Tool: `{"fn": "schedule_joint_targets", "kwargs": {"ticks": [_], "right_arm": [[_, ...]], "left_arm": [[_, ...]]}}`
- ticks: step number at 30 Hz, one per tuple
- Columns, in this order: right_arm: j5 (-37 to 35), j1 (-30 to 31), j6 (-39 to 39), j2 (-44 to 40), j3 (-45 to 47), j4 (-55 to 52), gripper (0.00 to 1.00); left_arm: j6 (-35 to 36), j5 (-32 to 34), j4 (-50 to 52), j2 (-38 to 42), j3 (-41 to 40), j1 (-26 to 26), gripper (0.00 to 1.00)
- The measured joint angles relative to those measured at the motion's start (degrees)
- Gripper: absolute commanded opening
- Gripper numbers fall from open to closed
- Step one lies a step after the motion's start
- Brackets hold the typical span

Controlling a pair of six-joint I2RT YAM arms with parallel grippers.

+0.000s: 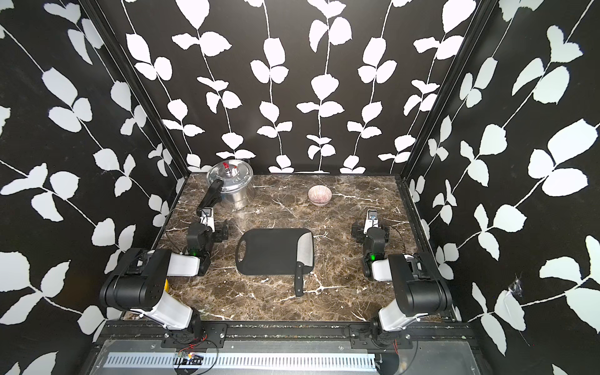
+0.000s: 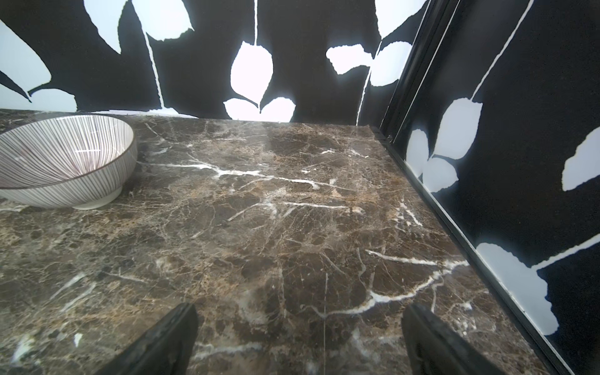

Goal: Align the knife with the edge of the cutting board
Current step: Reset both arms

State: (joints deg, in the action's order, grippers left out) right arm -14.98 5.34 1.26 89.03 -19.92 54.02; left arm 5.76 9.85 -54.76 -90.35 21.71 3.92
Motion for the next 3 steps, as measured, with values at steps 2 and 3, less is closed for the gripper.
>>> {"fn": "schedule_joint_targets", "kwargs": {"ticks": [2, 3], "right_arm": [[0.0, 0.0, 0.0, 0.0, 0.0, 0.0, 1.00], [0.0, -0.1, 0.0, 0.0, 0.0, 0.0, 1.00]], "left_arm": [[0.2, -0.7, 0.0, 0.0, 0.0, 0.0, 0.98], [0.3, -1.0, 0.0, 0.0, 0.0, 0.0, 0.99]]}}
